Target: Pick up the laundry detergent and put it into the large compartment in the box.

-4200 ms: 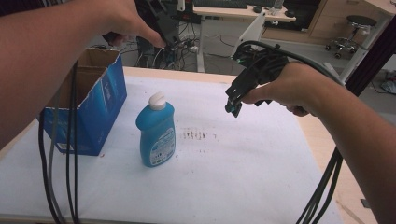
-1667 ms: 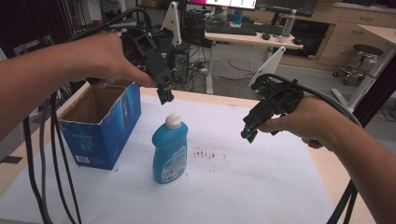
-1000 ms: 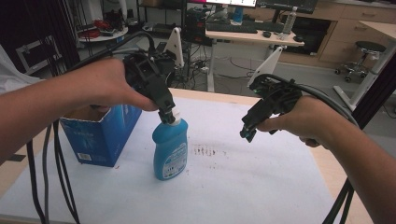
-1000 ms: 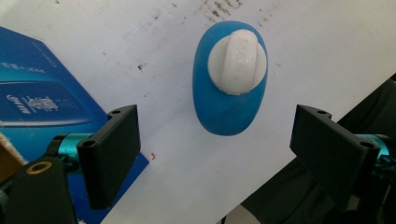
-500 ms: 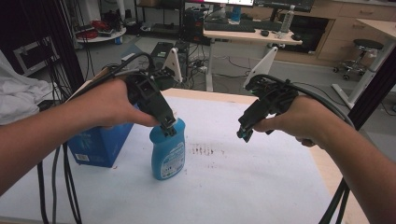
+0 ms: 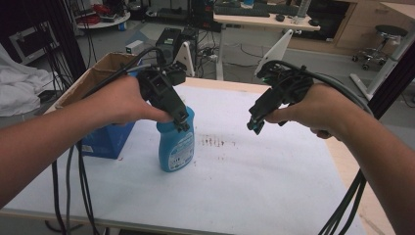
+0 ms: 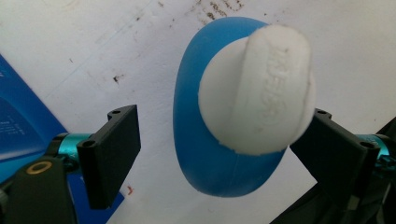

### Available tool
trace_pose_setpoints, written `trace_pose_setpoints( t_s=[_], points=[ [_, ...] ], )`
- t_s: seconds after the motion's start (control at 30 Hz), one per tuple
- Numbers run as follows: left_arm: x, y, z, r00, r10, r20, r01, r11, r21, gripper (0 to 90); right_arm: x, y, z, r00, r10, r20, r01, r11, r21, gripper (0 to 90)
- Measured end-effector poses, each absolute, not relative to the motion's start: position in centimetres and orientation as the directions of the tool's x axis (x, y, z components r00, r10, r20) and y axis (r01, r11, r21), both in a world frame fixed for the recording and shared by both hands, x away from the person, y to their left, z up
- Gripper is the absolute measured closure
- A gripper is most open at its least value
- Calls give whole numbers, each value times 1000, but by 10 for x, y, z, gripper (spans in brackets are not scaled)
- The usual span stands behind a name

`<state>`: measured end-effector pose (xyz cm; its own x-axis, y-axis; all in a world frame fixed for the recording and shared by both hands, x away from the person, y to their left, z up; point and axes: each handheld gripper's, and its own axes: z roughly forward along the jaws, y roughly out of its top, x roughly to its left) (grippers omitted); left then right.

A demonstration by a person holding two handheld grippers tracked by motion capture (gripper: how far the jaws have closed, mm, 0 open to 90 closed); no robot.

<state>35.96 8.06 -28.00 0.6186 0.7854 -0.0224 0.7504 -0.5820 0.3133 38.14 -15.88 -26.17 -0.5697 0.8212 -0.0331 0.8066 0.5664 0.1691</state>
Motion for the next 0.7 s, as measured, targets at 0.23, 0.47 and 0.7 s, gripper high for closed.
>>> trace_pose_setpoints(
  t_s=[0.23,0.47,0.7],
  points=[
    [365,77,-289,612,790,-30,759,-577,302,163,382,-160,-263,-567,823,-31,809,564,167,50],
    [367,76,-298,606,795,-28,765,-572,296,163,382,-162,-264,-567,823,-30,809,564,165,50],
    [366,73,-299,611,791,-23,760,-578,298,165,383,-162,-265,-568,822,-30,809,565,164,50]
  ],
)
